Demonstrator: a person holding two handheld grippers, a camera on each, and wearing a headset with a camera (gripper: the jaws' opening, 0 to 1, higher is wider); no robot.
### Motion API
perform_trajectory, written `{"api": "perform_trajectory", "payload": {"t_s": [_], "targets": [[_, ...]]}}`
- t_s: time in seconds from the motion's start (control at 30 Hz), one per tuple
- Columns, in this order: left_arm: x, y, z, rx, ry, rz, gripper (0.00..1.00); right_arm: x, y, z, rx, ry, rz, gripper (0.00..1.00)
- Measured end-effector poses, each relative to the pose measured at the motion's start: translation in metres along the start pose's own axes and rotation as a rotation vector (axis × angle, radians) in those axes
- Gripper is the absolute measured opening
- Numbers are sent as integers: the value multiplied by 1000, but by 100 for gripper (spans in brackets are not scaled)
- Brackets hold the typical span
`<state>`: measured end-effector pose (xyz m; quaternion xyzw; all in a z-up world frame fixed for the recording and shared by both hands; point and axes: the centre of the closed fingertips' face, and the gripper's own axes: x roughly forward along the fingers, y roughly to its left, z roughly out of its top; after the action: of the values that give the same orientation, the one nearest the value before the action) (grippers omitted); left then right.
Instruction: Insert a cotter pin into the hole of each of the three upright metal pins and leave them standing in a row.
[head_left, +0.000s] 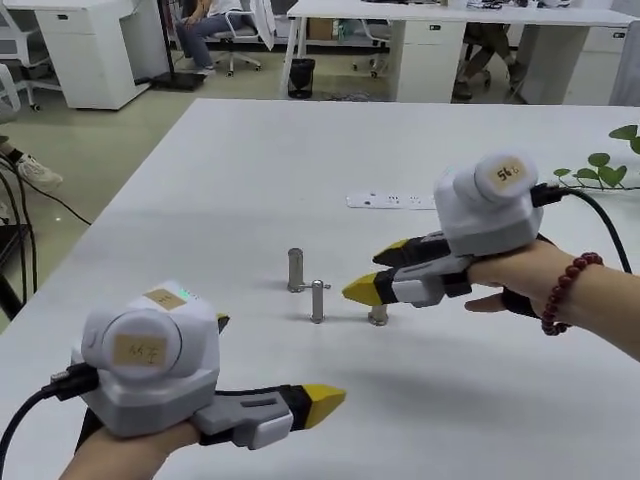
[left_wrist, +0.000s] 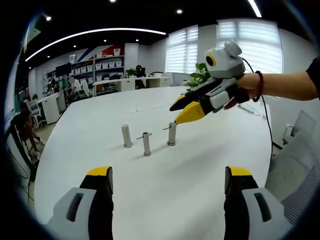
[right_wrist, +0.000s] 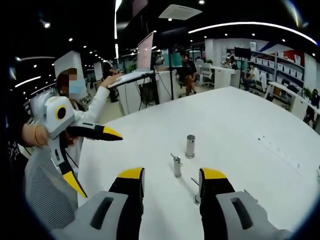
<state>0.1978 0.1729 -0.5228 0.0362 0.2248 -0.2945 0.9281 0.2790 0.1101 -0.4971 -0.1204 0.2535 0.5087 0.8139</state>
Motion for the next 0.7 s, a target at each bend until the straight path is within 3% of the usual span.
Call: {"api": "perform_trajectory", "payload": {"t_s": [0.4, 0.53, 0.7], "targets": [[4, 3, -1, -12, 0, 8, 88, 24, -20, 16, 51, -78, -61, 36], [4, 3, -3, -19, 3, 11, 87, 33, -32, 27, 88, -134, -111, 34], [5, 2, -4, -26, -3, 13, 85, 47, -46, 28, 139, -156, -135, 33]]}}
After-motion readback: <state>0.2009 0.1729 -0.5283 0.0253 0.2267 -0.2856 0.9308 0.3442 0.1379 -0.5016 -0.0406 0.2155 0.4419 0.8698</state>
